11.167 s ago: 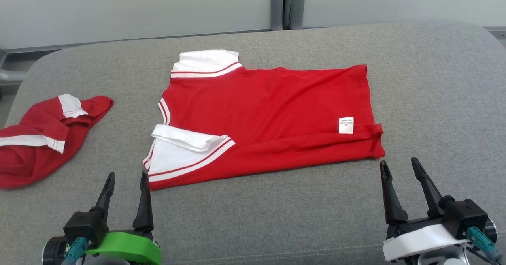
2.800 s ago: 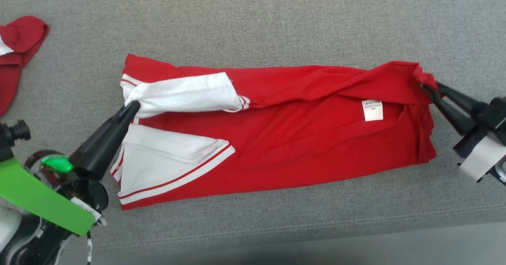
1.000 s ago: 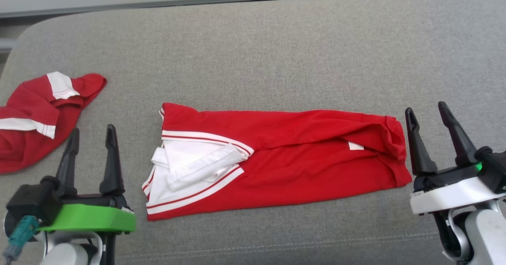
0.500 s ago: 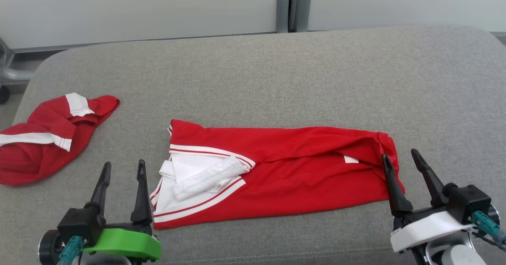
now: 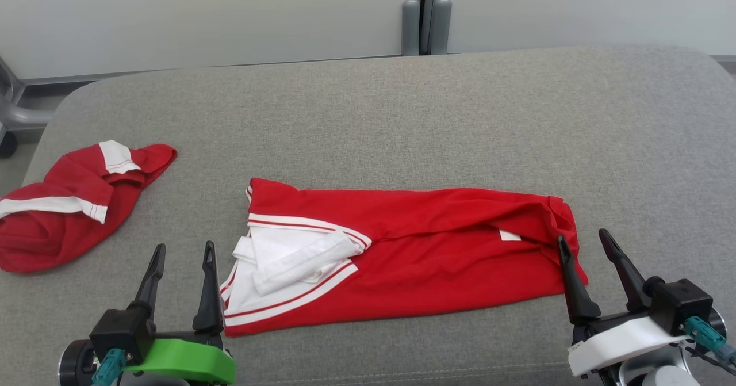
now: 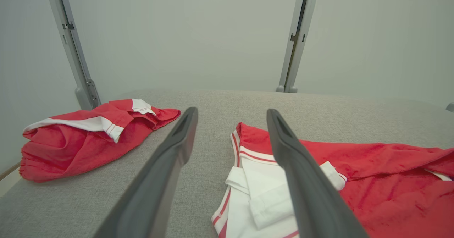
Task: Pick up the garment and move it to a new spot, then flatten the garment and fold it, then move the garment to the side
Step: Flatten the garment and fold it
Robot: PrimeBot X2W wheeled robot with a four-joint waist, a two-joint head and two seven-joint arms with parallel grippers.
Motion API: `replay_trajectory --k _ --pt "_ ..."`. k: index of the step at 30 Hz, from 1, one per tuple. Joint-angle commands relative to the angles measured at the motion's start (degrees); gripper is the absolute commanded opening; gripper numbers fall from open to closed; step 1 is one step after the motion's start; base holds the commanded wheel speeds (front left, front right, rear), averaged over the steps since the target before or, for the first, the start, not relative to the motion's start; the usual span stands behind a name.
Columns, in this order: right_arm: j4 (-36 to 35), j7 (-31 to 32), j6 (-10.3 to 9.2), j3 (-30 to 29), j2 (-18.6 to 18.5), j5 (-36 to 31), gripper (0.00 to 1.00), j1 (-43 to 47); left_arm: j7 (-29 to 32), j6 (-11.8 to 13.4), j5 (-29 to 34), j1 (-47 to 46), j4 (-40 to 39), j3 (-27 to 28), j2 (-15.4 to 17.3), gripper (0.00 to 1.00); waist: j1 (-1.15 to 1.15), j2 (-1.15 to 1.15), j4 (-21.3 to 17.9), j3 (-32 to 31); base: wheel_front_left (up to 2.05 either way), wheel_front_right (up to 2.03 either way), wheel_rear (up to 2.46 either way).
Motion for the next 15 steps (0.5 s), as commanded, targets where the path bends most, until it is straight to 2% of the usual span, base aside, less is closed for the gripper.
replay_trajectory --k 1,9,15 --pt "0.16 -0.18 -0.02 -0.19 -0.18 -0.09 1.0 -0.48 -0.14 -0.22 0.41 0.25 -0.01 0.42 -0.02 1.0 0.0 0.0 0.09 0.02 0.0 0.0 0.0" --pt "1.44 -0.18 -0.02 -1.51 0.22 1.52 1.0 -1.27 -0.14 -0.98 1.4 0.13 0.41 0.84 -1.09 1.0 0.0 0.0 0.67 0.3 0.0 0.0 0.0" --pt "7.79 -0.18 -0.02 -4.2 -2.06 2.59 1.0 -4.59 -0.14 -1.47 2.2 -0.55 0.52 1.03 -1.46 1.0 0.0 0.0 1.01 0.87 0.0 0.0 0.0"
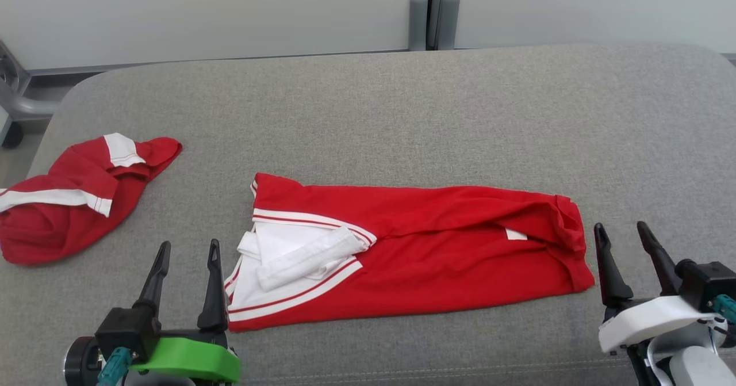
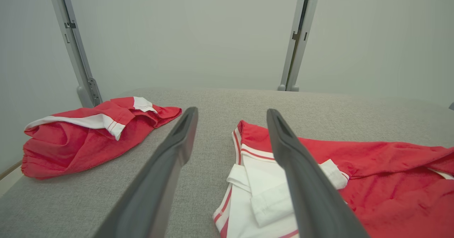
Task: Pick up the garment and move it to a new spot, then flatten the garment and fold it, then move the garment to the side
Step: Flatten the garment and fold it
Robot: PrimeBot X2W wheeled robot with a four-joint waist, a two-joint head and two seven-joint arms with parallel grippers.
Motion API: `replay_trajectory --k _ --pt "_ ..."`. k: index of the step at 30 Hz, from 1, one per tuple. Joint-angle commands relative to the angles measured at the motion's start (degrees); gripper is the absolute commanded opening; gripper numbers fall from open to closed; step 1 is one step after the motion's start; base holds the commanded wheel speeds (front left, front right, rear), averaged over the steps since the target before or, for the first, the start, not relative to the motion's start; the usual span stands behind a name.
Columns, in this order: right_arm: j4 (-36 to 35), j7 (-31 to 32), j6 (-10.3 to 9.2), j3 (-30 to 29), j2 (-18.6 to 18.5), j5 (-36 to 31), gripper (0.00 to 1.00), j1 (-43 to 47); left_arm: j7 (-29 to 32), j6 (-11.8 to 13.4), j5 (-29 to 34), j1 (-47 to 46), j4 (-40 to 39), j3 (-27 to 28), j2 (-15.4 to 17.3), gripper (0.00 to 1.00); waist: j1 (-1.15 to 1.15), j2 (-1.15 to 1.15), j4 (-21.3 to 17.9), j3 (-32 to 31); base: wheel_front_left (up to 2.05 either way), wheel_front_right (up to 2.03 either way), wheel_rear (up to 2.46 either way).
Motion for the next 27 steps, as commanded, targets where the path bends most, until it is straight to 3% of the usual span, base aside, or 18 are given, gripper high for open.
replay_trajectory --k 1,7,16,27 --pt "2.27 -0.16 -0.03 -0.74 -1.1 0.56 1.0 -1.81 -0.14 -0.46 0.61 -0.77 0.18 0.0 -0.11 1.0 0.0 0.0 0.32 0.52 0.0 0.0 0.0" --pt "11.21 -0.15 -0.03 -0.19 -3.36 1.99 1.0 -8.13 -0.14 -1.35 1.27 -2.66 0.14 0.19 -0.6 1.0 0.0 0.0 1.2 3.28 0.0 0.0 0.0" --pt "23.93 0.73 -0.03 6.49 -5.86 5.31 1.0 -17.66 -0.14 -3.05 2.46 -5.87 0.5 0.28 -2.5 1.0 0.0 0.0 3.28 8.45 0.0 0.0 0.0" --pt "30.95 4.03 -0.07 12.87 -6.73 13.52 1.0 -18.08 -0.14 -5.02 3.98 -6.91 1.54 1.64 -4.67 1.0 0.0 0.0 3.43 9.81 0.0 0.0 0.0"
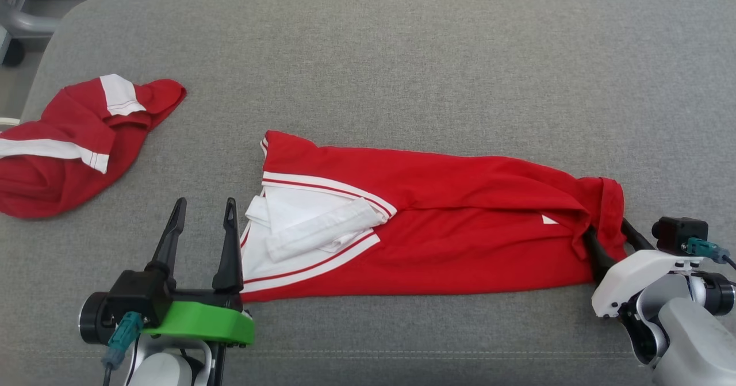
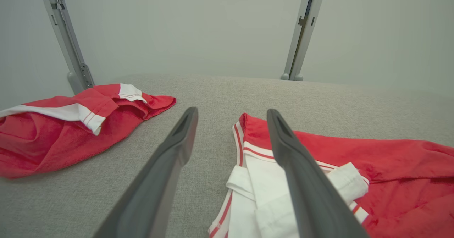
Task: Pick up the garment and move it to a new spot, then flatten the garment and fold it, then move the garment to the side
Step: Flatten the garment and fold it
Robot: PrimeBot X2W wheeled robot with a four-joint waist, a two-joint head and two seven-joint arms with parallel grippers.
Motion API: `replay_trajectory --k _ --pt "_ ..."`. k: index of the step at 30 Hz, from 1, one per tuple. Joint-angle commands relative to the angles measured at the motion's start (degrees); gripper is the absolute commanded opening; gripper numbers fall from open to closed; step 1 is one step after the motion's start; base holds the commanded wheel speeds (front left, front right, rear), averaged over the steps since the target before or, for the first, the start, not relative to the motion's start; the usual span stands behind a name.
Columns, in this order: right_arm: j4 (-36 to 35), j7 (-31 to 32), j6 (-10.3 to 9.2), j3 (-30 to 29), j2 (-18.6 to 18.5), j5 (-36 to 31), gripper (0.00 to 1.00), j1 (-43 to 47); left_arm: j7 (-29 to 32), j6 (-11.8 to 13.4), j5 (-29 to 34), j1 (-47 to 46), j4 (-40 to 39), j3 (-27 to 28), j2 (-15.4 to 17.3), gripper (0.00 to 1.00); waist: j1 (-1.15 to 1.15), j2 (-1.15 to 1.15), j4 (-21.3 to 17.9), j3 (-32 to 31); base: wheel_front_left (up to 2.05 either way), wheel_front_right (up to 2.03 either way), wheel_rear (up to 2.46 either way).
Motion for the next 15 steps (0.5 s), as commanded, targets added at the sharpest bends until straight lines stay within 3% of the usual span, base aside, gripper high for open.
replay_trajectory --k 1,6,7,8,9,15 --pt "1.17 1.52 -0.12 0.61 -0.31 1.33 1.0 1.05 -0.14 -0.44 0.47 -0.85 0.03 0.31 -0.39 1.0 0.0 0.0 -0.27 0.21 0.0 0.0 0.0" --pt "-0.88 6.43 -0.1 4.89 -0.52 8.29 1.0 0.97 -0.14 -1.4 1.45 -1.4 0.19 1.58 -0.9 1.0 0.0 0.0 -0.95 1.08 0.0 0.0 0.0" --pt "-1.52 6.89 -0.09 5.53 -0.86 9.44 0.44 1.02 -0.14 -1.5 1.67 -1.38 0.22 1.8 -1.0 1.0 0.0 0.0 -1.06 1.14 0.0 0.0 0.0" --pt "-2.0 6.59 -0.09 5.67 -1.38 10.02 0.05 0.78 -0.14 -1.63 1.75 -1.36 0.27 1.93 -1.15 1.0 0.0 0.0 -1.15 1.21 0.0 0.0 0.0" --pt "-2.09 6.59 -0.1 5.73 -1.93 10.73 0.0 0.64 -0.14 -1.73 1.81 -1.36 0.29 2.07 -1.3 1.0 0.0 0.0 -1.23 1.22 0.0 0.0 0.0" --pt "-0.53 3.46 -0.2 2.7 -5.61 13.24 0.0 -1.24 -0.14 -2.15 2.54 -1.16 0.32 3.2 -1.96 1.0 0.0 0.0 -1.92 0.87 0.0 0.0 0.0"
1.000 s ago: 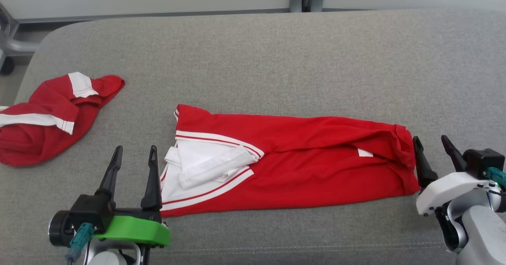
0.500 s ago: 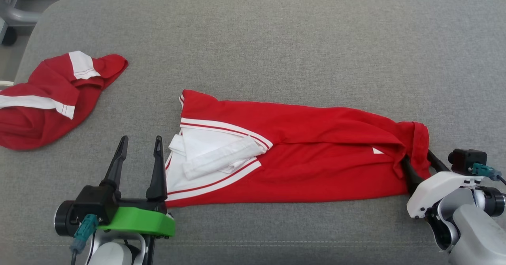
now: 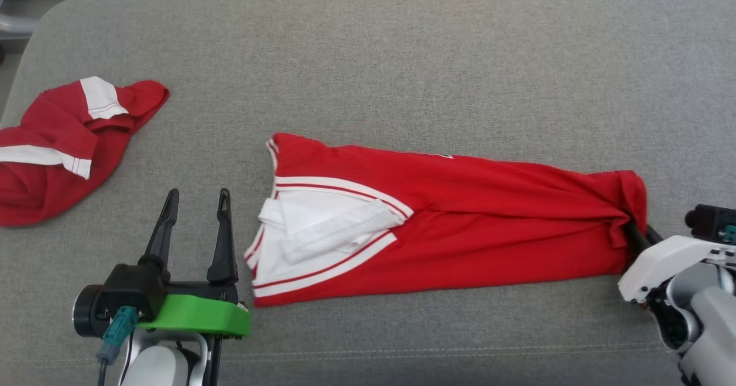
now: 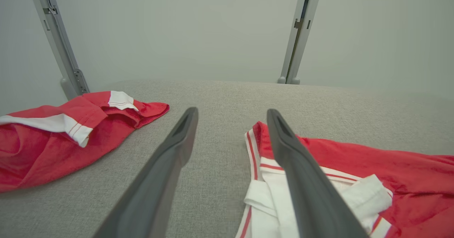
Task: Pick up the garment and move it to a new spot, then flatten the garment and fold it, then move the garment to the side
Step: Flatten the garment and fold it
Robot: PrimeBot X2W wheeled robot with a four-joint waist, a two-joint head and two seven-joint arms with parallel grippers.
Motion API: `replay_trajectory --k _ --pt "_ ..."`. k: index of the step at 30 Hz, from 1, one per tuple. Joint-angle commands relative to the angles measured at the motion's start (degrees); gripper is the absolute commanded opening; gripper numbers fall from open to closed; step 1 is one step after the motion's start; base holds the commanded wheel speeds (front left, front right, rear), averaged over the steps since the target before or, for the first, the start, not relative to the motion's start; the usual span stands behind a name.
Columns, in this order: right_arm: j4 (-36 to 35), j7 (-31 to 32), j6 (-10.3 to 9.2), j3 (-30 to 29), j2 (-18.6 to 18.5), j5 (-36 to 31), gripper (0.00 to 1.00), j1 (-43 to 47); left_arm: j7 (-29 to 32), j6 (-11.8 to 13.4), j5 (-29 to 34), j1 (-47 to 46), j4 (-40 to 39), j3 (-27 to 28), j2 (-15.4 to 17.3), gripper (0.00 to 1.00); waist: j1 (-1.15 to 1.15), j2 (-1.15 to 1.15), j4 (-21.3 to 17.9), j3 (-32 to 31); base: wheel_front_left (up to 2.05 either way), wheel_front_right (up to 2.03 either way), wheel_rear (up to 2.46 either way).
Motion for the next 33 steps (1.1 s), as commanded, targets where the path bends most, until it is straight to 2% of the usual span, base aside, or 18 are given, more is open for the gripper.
replay_trajectory --k 1,8,15,21,22,27,33 --pt "1.8 -0.85 -0.29 -1.47 -2.15 0.22 0.0 -0.74 -0.14 -0.45 0.37 -0.44 -0.09 0.36 -0.36 1.0 0.0 0.0 -0.3 -0.12 0.0 0.0 0.0" --pt "7.19 -3.58 -0.22 -5.26 -5.26 -0.4 0.0 -3.7 -0.14 -1.0 1.21 -0.76 0.1 0.67 -0.93 1.0 0.0 0.0 -0.97 -0.32 0.0 0.0 0.0" --pt "6.74 -4.57 -0.2 -3.89 -3.8 -0.05 0.0 -4.5 -0.14 -1.45 1.7 0.07 0.76 1.29 -1.38 1.0 0.0 0.0 -1.02 -1.84 0.0 0.0 0.0" --pt "-0.74 -5.11 -0.18 -1.87 -1.14 0.08 0.0 -2.99 -0.14 -1.35 1.9 0.99 0.85 1.99 -1.63 1.0 0.0 0.0 -1.01 -3.36 0.0 0.0 0.0" --pt "-5.2 -4.61 -0.17 -0.53 0.04 -0.4 0.0 -2.11 -0.14 -1.48 2.0 1.32 0.92 1.99 -1.82 1.0 0.0 0.0 -0.89 -3.9 0.0 0.0 0.0" --pt "-16.55 -1.45 -0.17 1.61 4.21 0.41 0.0 0.4 -0.14 -1.91 2.39 1.62 1.13 1.5 -2.24 1.0 0.0 0.0 0.08 -4.66 0.0 0.0 0.0" --pt "-24.41 1.85 -0.16 4.45 10.68 0.33 0.0 1.96 -0.14 -2.33 2.73 1.16 1.33 1.05 -2.94 1.0 0.0 0.0 2.39 -4.72 0.0 0.0 0.0"
